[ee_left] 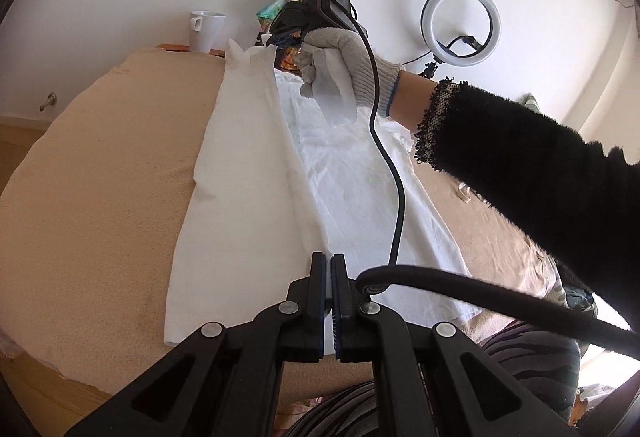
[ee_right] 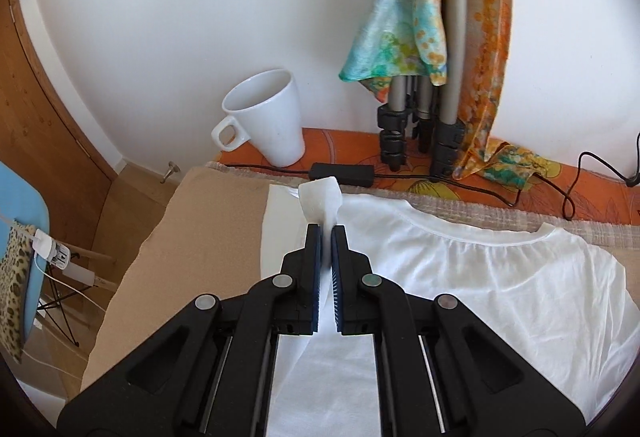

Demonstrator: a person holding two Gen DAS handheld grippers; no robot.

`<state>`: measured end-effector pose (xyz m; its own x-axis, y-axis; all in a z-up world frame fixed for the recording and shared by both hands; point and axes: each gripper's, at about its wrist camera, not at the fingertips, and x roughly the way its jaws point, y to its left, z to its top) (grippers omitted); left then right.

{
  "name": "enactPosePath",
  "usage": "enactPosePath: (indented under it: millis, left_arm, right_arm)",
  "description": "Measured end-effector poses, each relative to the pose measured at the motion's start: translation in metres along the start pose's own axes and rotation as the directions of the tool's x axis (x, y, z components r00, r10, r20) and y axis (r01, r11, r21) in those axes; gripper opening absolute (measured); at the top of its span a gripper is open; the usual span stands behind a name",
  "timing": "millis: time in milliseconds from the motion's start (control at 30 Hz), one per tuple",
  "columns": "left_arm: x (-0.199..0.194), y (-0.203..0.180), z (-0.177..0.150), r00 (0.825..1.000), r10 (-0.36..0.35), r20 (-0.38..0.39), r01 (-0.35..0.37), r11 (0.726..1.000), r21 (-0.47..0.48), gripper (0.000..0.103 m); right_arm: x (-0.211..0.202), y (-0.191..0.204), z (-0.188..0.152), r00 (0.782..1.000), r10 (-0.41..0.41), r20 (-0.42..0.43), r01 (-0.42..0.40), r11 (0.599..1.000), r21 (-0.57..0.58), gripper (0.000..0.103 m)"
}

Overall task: Fold small clothes
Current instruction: 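Grasp the shoulder with the right gripper while the left gripper grasps the hem, fold inward, then open both grippers and lift them off the folded side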

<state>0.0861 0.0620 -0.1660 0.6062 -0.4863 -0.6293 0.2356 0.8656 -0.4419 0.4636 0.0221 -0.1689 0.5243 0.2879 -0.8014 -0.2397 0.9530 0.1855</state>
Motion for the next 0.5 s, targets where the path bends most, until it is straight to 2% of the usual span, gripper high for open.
enactPosePath:
  millis: [100, 233, 333, 400, 500]
  left_arm:
    - [0.010, -0.007, -0.001, 0.999, -0.006, -0.034, 0.007, 1.000, 0.007, 0.000]
    - [0.017, -0.015, 0.004, 0.998, 0.006, -0.064, -0.004, 0.999, 0.034, 0.000]
    - [0.015, -0.024, 0.008, 0.997, 0.025, -0.072, -0.021, 0.997, 0.069, 0.009]
    - [0.010, -0.027, 0.009, 0.997, 0.034, -0.063, -0.030, 0.997, 0.078, 0.020]
    - [0.006, -0.031, 0.007, 0.998, 0.046, -0.046, -0.041, 0.995, 0.091, 0.023]
  right_arm:
    - [0.003, -0.027, -0.007, 0.999, -0.026, -0.036, 0.027, 0.999, 0.030, 0.006]
    - [0.009, -0.046, -0.010, 0.999, -0.011, -0.048, 0.013, 0.999, 0.051, 0.006]
    - [0.016, -0.047, -0.013, 0.997, -0.027, -0.070, 0.030, 0.999, 0.038, 0.006]
    - [0.025, -0.045, -0.014, 0.994, -0.055, -0.092, 0.058, 0.998, 0.025, 0.006]
    - [0.028, -0.050, -0.016, 0.988, -0.100, -0.118, 0.104, 0.994, 0.037, 0.008]
